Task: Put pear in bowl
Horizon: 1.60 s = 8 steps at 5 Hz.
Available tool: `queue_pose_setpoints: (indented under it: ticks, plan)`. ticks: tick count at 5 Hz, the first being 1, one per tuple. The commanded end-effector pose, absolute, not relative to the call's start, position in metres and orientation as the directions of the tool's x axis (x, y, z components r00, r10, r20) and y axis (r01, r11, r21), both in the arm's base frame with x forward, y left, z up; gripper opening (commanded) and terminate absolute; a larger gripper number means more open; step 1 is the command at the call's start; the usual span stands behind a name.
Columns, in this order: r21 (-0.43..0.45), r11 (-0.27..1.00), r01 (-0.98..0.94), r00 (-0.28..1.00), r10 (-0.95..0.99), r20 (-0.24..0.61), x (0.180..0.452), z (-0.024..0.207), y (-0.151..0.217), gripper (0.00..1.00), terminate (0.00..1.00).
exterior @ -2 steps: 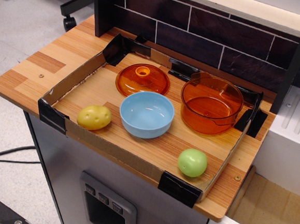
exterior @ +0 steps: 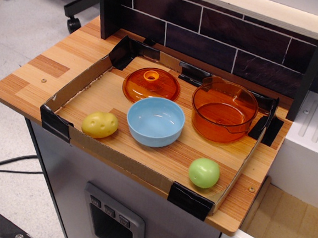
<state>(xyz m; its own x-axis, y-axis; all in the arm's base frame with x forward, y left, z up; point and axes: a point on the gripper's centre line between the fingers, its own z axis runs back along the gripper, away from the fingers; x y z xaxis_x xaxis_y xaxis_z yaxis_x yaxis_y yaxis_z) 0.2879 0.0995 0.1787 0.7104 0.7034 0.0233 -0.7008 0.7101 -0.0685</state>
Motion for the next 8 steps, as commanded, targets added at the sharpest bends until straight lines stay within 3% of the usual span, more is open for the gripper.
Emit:
queue_pose_setpoints:
  ticks: [1, 2, 3, 5, 8]
  plan:
    - [-0.149, 0.839, -0.523, 0.85, 0.527, -0.017, 0.264, 0.171, 0.031, 1.0, 0.0]
    - [-0.165, 0.845, -0.509, 0.859, 0.509, -0.046, 0.259, 0.154, 0.009, 1.0, 0.0]
    - [-0.168, 0.85, -0.5, 0.861, 0.508, 0.008, 0.257, 0.121, -0.016, 1.0, 0.0]
    - [-0.139, 0.821, -0.553, 0.83, 0.558, -0.007, 0.261, 0.072, -0.042, 1.0, 0.0]
    - [-0.124, 0.813, -0.569, 0.822, 0.562, -0.088, 0.252, 0.037, -0.068, 1.0, 0.0]
